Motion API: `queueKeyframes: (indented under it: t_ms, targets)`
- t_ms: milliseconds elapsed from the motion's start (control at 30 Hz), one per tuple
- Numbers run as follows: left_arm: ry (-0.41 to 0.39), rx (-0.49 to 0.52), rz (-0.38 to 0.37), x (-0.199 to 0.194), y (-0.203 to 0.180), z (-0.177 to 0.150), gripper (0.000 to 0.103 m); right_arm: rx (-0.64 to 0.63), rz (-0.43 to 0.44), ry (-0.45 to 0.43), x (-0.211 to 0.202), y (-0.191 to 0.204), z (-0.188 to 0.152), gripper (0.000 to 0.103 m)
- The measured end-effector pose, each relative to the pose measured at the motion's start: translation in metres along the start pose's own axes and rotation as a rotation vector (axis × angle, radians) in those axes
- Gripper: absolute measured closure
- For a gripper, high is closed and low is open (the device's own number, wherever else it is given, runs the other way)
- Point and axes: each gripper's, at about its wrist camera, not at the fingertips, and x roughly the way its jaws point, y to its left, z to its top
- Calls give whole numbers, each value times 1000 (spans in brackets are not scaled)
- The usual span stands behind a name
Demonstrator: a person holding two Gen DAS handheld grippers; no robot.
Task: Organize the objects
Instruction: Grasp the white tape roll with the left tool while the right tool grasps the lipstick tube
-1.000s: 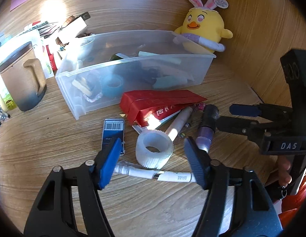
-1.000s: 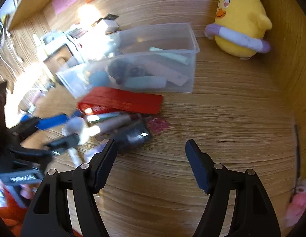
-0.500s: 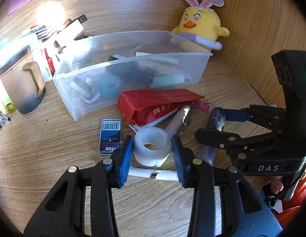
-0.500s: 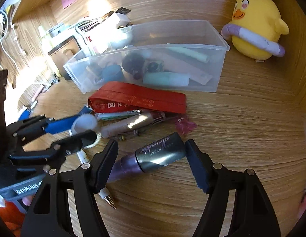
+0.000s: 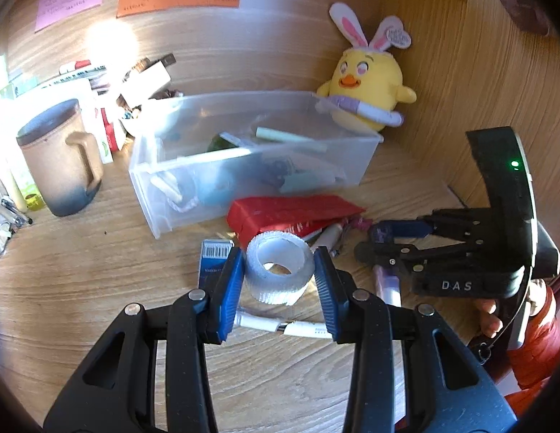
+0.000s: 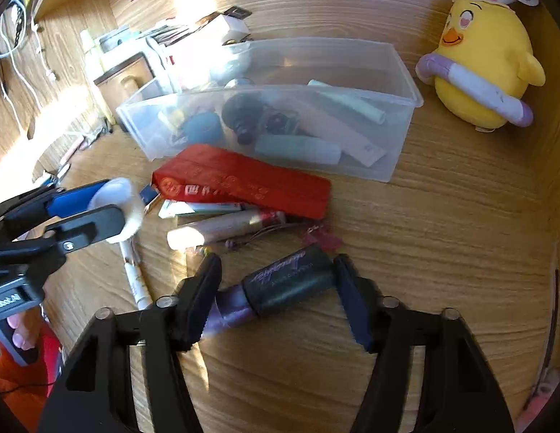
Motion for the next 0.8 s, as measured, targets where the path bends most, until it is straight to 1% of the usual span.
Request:
queueKeyframes:
  t_ms: [67, 100, 267, 367, 400, 467, 533, 600, 633, 700, 800]
  targets:
    - [-12, 0, -1, -3, 0, 5, 64, 30, 29, 4, -1, -6, 3, 69]
    - [-16, 2, 1, -3, 0, 6, 64, 44, 37, 3, -1, -9, 4, 70]
    - [-36, 4, 2, -5, -1, 12, 64, 74, 52, -5, 2, -18, 5, 74]
    - [-51, 2, 5, -6, -1, 18, 64, 66, 59, -9, 1, -16, 7, 76]
    - [-53, 1, 6, -7, 0, 19, 64, 56, 45, -9, 2, -14, 8, 76]
    - [-54, 0, 8, -6, 0, 21, 64, 31, 28, -2, 2, -9, 8, 76]
    - [-55, 0, 10, -5, 0, 22, 64, 32, 23, 16, 1, -6, 7, 72]
    - [-57, 2, 13, -4, 0, 23, 64, 24, 10, 7, -3, -5, 5, 62]
    - [-58, 2, 15, -4, 0, 25, 64, 18, -10, -1, -5, -3, 3, 60]
    - [-63, 0, 17, -4, 1, 28, 64, 10, -40, -9, -7, -1, 0, 58]
    - [-78, -3, 29, -3, 4, 35, 64, 13, -39, -4, -9, 0, -7, 58]
